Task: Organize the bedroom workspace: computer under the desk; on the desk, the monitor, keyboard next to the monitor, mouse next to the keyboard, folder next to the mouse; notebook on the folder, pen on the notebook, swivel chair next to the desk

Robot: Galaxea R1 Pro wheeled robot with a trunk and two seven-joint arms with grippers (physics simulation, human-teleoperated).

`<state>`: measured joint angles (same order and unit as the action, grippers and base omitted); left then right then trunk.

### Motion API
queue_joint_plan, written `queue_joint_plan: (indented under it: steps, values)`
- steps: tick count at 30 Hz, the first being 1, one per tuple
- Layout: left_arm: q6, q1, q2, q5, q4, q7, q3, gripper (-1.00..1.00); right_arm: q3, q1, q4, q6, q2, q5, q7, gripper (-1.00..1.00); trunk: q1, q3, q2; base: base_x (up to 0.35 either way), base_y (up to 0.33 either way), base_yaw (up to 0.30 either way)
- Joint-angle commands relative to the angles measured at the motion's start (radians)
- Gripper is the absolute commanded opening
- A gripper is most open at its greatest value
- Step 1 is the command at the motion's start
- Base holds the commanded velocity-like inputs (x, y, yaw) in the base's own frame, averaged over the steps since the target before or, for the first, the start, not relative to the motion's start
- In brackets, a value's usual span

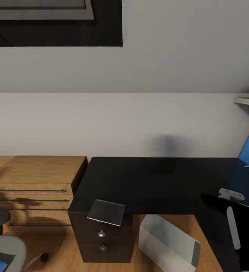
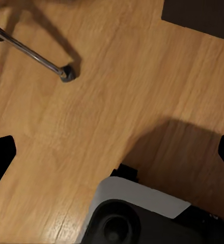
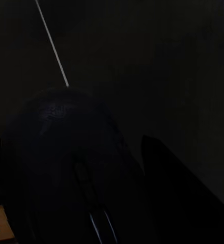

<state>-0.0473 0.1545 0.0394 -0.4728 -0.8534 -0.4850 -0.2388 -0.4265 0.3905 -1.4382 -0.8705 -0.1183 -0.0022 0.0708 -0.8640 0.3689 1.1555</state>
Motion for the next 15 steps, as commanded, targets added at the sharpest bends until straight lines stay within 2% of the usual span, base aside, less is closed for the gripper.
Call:
queue_joint_plan:
  steps: [1, 2, 5, 8, 12, 15]
  values:
    - [0.019, -0.001, 0.002, -0.005, 0.009, -0.007, 0.005, 1.0, -0.001, -0.002, 0.001, 0.002, 0.002, -0.001, 0.001, -1.0, 0.004, -0.002, -0.007, 0.0, 0.0, 0.0]
    - [0.056, -0.002, 0.002, -0.002, 0.028, -0.002, 0.019, 1.0, -0.001, -0.005, 0.007, 0.016, 0.006, 0.0, -0.002, -1.0, 0.008, -0.005, -0.014, 0.0, 0.0, 0.0]
    - [0.066, -0.003, 0.002, 0.003, 0.032, 0.0, 0.014, 1.0, -0.001, -0.005, 0.009, 0.021, 0.016, 0.0, -0.002, -1.0, 0.019, -0.015, -0.035, 0.0, 0.0, -0.001]
    - [0.085, -0.003, 0.002, 0.003, 0.033, 0.003, 0.012, 1.0, 0.0, -0.005, 0.061, 0.027, 0.021, -0.004, 0.001, -1.0, 0.031, -0.026, -0.056, -0.201, 0.095, -0.241]
    - [0.091, -0.003, 0.002, 0.001, 0.033, 0.023, 0.014, 1.0, 0.001, -0.005, 0.087, 0.077, 0.022, -0.004, 0.001, -1.0, 0.046, -0.04, -0.084, -0.248, 0.18, -0.273]
    - [0.093, -0.003, 0.002, 0.002, 0.033, 0.031, 0.016, 1.0, 0.0, -0.005, 0.105, 0.109, 0.019, -0.004, 0.001, -1.0, 0.046, -0.042, -0.084, -0.114, 0.1, -0.282]
